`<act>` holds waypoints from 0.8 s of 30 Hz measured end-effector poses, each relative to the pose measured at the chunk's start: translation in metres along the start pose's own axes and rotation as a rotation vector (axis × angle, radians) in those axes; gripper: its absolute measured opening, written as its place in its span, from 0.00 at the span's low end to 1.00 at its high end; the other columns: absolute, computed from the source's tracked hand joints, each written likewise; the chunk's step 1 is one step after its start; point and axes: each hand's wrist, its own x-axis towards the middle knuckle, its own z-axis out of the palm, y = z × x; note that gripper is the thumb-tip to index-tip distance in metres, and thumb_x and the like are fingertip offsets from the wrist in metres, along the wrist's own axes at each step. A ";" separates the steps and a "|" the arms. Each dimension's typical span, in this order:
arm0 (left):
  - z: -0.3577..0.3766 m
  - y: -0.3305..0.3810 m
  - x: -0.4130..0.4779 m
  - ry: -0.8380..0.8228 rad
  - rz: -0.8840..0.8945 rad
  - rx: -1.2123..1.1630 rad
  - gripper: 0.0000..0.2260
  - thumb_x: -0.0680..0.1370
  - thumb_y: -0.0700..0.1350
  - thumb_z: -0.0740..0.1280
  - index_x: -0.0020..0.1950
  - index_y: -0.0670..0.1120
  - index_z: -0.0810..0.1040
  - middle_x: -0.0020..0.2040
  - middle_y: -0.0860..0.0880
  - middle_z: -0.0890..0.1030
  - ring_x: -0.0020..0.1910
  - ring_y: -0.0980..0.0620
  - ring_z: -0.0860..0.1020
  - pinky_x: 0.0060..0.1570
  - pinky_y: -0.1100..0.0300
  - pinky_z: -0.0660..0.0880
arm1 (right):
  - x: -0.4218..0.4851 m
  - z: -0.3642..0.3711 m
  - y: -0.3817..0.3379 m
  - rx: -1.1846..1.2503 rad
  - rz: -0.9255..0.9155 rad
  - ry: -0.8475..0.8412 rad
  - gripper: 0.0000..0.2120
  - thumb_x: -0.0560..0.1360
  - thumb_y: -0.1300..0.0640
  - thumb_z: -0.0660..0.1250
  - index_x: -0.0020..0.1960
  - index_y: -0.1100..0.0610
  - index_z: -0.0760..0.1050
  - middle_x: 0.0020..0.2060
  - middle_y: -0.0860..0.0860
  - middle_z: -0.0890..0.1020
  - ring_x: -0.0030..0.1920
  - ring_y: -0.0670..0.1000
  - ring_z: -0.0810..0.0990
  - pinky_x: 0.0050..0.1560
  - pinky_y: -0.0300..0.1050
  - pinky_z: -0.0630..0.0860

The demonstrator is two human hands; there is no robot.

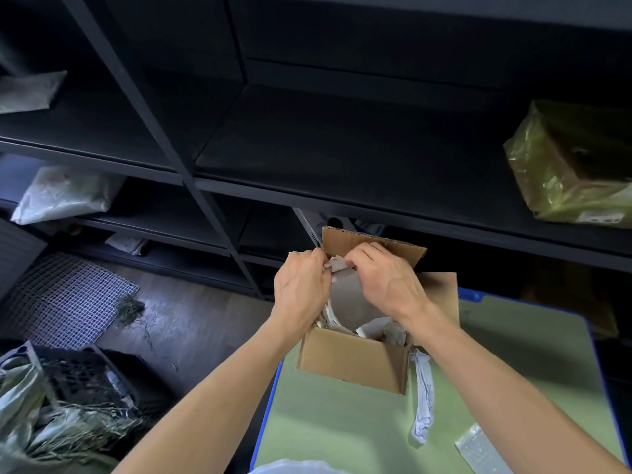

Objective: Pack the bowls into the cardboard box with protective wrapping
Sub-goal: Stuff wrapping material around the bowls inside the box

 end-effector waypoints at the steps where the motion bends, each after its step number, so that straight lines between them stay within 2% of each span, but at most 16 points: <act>1: 0.001 0.000 -0.001 -0.001 -0.002 -0.011 0.05 0.78 0.47 0.63 0.46 0.48 0.75 0.40 0.53 0.78 0.43 0.49 0.74 0.33 0.53 0.73 | -0.006 0.002 0.002 -0.015 0.001 0.002 0.13 0.74 0.67 0.65 0.55 0.55 0.79 0.50 0.47 0.81 0.51 0.52 0.78 0.35 0.48 0.79; 6: 0.003 0.000 0.004 -0.004 0.003 0.022 0.06 0.78 0.48 0.64 0.44 0.47 0.76 0.39 0.52 0.79 0.41 0.49 0.73 0.32 0.52 0.73 | -0.020 0.008 0.004 -0.098 -0.048 -0.008 0.12 0.73 0.62 0.70 0.56 0.55 0.80 0.51 0.47 0.80 0.50 0.51 0.77 0.30 0.46 0.77; 9: 0.003 -0.001 0.006 0.021 0.030 0.078 0.06 0.77 0.47 0.66 0.42 0.46 0.78 0.38 0.51 0.77 0.39 0.48 0.72 0.29 0.54 0.69 | -0.015 0.016 -0.001 -0.160 -0.022 -0.035 0.12 0.71 0.56 0.74 0.54 0.53 0.79 0.48 0.47 0.78 0.50 0.51 0.76 0.32 0.46 0.75; 15: 0.005 -0.002 0.004 0.060 0.093 0.140 0.07 0.75 0.46 0.68 0.39 0.45 0.79 0.36 0.50 0.76 0.37 0.49 0.69 0.30 0.55 0.65 | -0.008 0.026 0.001 -0.213 -0.039 0.000 0.08 0.68 0.62 0.74 0.47 0.55 0.81 0.43 0.49 0.79 0.47 0.54 0.77 0.42 0.48 0.77; 18: 0.001 0.000 0.011 0.039 0.148 0.221 0.07 0.75 0.45 0.68 0.37 0.45 0.81 0.35 0.49 0.76 0.38 0.47 0.69 0.33 0.55 0.62 | -0.009 0.026 0.002 -0.231 -0.069 -0.008 0.09 0.68 0.63 0.73 0.47 0.56 0.81 0.42 0.49 0.79 0.47 0.54 0.77 0.43 0.48 0.77; 21: -0.004 0.001 0.016 -0.029 0.217 0.291 0.10 0.78 0.48 0.64 0.42 0.46 0.83 0.40 0.48 0.77 0.43 0.46 0.71 0.38 0.55 0.62 | -0.011 0.025 0.002 -0.227 -0.078 -0.002 0.08 0.70 0.63 0.72 0.48 0.56 0.81 0.44 0.49 0.80 0.48 0.54 0.77 0.46 0.49 0.78; 24: -0.009 -0.005 0.008 -0.021 0.198 0.197 0.11 0.80 0.50 0.63 0.48 0.48 0.84 0.41 0.50 0.77 0.42 0.48 0.70 0.39 0.54 0.68 | -0.015 0.021 0.003 -0.183 -0.076 -0.001 0.09 0.74 0.62 0.68 0.54 0.56 0.80 0.50 0.48 0.81 0.51 0.54 0.77 0.48 0.49 0.78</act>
